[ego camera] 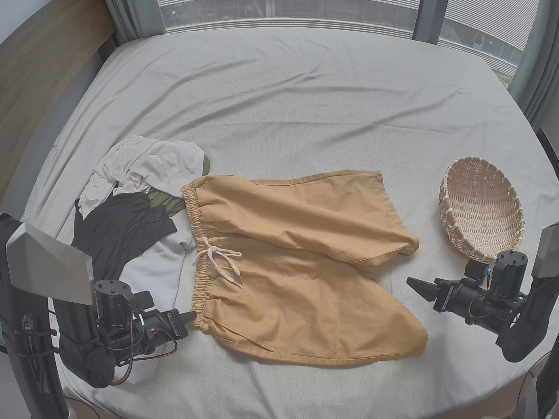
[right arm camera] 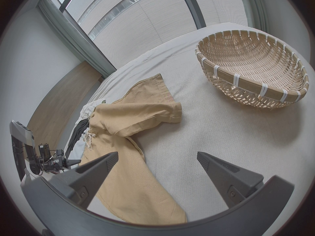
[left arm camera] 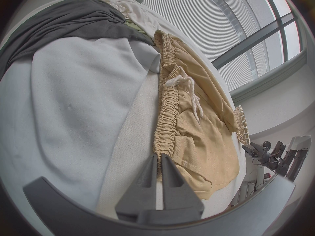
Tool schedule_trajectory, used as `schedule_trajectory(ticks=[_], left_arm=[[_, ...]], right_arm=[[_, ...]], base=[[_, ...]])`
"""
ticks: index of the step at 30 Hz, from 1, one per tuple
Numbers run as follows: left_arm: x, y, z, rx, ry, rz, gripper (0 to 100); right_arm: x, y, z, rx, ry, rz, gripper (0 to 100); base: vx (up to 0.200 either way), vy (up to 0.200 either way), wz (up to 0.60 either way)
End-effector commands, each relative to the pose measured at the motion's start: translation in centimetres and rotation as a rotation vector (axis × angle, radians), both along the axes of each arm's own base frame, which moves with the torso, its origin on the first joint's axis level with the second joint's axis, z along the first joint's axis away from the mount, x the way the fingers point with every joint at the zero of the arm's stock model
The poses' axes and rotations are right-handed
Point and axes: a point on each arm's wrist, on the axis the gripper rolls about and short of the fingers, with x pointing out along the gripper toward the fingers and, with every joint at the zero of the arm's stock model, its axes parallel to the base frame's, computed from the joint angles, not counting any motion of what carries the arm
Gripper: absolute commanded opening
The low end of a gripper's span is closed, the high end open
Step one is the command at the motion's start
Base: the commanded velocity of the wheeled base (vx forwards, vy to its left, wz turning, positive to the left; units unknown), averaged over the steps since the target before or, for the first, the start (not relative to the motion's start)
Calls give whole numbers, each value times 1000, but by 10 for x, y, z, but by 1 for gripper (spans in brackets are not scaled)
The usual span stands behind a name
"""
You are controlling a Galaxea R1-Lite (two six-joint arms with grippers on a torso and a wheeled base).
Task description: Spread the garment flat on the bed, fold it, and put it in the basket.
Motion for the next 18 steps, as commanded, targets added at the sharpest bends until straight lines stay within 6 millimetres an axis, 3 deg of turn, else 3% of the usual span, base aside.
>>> schedule_trajectory(ticks=[1,8,18], left_arm=[[-8,13,15,-14,-25,32,0],[-27,26,29,-34,-26,4,0],[-39,37,18,51,34,-1,0]], right_arm=[[-1,0,-1,-1,6,1,100],[-1,0,-3,-2,14,-1,100],[-1,1,-3,-4,16,6,100]], base=[[0,0,0],[0,0,0],[0,0,0]])
